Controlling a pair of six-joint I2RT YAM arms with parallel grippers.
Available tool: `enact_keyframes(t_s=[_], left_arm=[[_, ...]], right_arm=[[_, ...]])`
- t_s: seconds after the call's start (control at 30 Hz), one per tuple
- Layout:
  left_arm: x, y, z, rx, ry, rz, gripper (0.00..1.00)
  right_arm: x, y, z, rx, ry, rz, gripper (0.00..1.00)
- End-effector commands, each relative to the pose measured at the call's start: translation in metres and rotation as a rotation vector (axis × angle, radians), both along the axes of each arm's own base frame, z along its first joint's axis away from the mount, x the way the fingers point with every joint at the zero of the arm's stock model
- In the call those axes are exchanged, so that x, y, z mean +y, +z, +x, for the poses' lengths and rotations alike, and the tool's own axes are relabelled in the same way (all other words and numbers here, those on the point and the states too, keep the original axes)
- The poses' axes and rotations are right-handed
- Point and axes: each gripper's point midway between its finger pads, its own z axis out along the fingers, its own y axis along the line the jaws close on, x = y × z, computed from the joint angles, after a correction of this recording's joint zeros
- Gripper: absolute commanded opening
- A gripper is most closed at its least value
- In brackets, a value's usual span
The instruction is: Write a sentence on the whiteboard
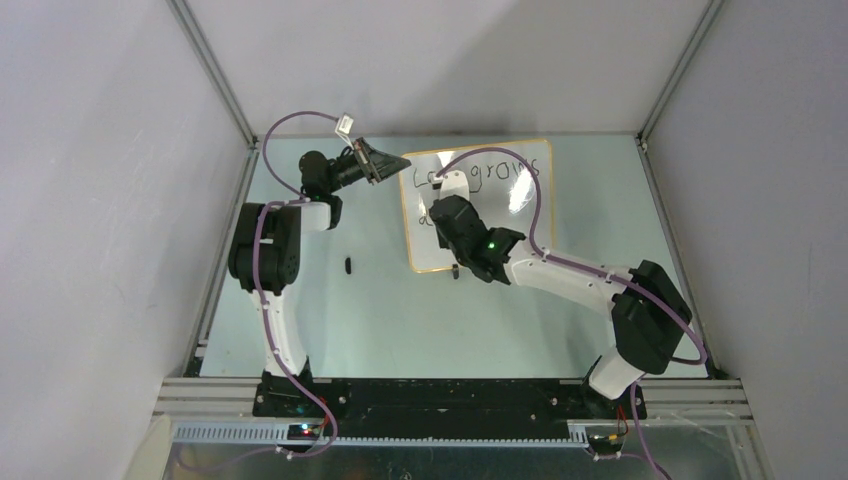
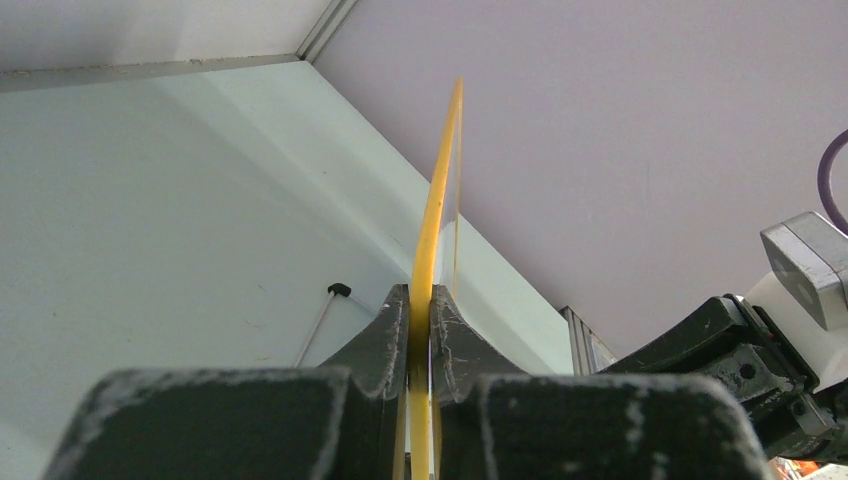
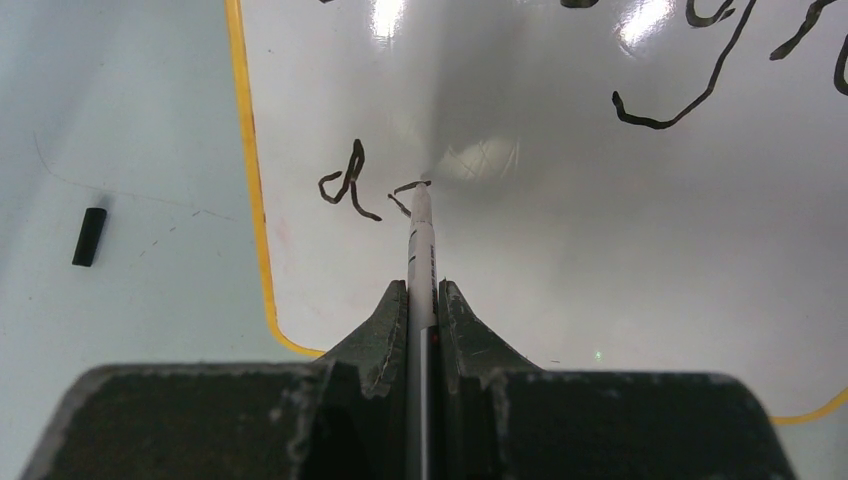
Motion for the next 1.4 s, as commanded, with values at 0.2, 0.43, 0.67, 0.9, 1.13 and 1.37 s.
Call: enact_keyframes(t_s=[0.2, 0.43, 0.67, 0.9, 1.13, 1.37], left_arm=[[-0.008, 0.021, -0.013, -0.079, -0.030, 0.008, 0.00], [-0.008, 0.022, -0.013, -0.080, -0.029, 0.008, 0.00], [-0.008, 0.022, -0.013, -0.081, -0.029, 0.008, 0.00], [-0.009, 0.022, -0.013, -0.082, -0.031, 0.009, 0.00], [-0.008, 0.021, -0.013, -0.080, -0.032, 0.009, 0.00], [-0.008, 0.022, -0.013, -0.082, -0.030, 0.009, 0.00]], right_arm=[[0.003, 0.014, 0.011, -0.025, -0.025, 0.016, 0.00], [0.006, 0.013, 0.013, -0.023, -0.021, 0.012, 0.00], [0.010, 0.011, 0.014, -0.013, -0.010, 0.008, 0.00], [0.013, 0.009, 0.012, -0.004, 0.001, 0.006, 0.00], [0.015, 0.005, 0.008, 0.011, 0.012, -0.003, 0.00], [0.016, 0.001, 0.004, 0.028, 0.023, -0.012, 0.00]])
